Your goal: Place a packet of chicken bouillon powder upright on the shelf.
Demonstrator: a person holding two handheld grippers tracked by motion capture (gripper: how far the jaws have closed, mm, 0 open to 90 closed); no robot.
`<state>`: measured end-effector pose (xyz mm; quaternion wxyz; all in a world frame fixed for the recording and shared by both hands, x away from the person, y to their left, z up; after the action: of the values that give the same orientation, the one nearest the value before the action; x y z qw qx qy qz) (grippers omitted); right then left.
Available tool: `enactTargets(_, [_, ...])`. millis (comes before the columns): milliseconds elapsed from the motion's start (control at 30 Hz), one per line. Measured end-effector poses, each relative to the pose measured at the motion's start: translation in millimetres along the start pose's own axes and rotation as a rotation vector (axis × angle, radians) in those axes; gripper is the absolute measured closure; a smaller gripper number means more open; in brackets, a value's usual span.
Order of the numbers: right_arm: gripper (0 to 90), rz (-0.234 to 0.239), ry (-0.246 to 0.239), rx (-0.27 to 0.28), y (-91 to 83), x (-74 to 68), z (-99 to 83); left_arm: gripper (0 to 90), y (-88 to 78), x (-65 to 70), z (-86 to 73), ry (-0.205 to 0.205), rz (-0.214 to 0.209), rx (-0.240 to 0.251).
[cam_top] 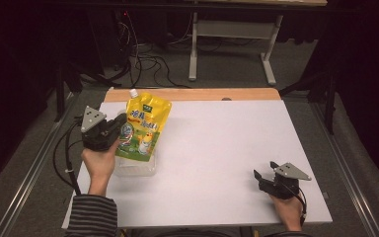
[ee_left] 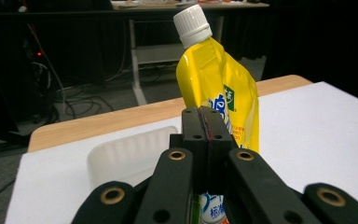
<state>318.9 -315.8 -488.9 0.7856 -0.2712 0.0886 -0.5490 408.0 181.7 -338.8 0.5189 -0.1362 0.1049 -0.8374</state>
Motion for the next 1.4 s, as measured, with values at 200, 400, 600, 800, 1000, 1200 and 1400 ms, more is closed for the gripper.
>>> enactTargets(200, [30.2, 0.000, -0.004, -0.003, -0.1, -0.4, 0.1, 90.0, 9.1, -2.8, -10.1, 0.007, 0.021, -0.022])
enactTargets(400, [30.2, 0.001, -0.005, -0.003, 0.0, -0.2, 0.1, 89.8, 15.0, -3.3, -16.6, 0.020, 0.029, -0.040])
enactTargets(600, [30.2, 0.000, -0.004, -0.003, 0.0, -0.1, 0.1, 89.1, 18.5, -3.6, -22.4, 0.028, 0.036, -0.065])
enactTargets(800, [30.2, 0.001, -0.006, -0.006, 0.2, -0.6, 0.2, 86.2, 15.8, -3.8, -23.9, 0.036, 0.029, -0.087])
enactTargets(1000, [30.2, -0.002, -0.006, -0.011, 0.3, -0.8, 0.2, 82.0, 10.9, -13.1, -21.9, 0.018, 0.023, -0.163])
enactTargets(1200, [30.2, -0.003, -0.011, -0.009, 0.9, -0.6, 0.3, 79.9, 12.8, -14.7, -16.2, 0.011, 0.010, -0.222])
enactTargets(1400, [30.2, -0.002, -0.012, -0.008, 0.8, -0.6, 0.3, 73.4, 21.2, -14.4, -12.0, 0.024, 0.010, -0.294])
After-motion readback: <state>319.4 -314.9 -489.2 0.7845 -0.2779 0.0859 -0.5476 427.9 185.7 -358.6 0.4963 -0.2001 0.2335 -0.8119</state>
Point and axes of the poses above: each handheld gripper's, and its own axes: y roughly forward along the jaws, z roughly out of its top, x roughly to its right, the point moved 2 cm from there along y, roughly forward along the jaws, and after that the axes turned 5 degrees about -y, right-handed, at the moved point
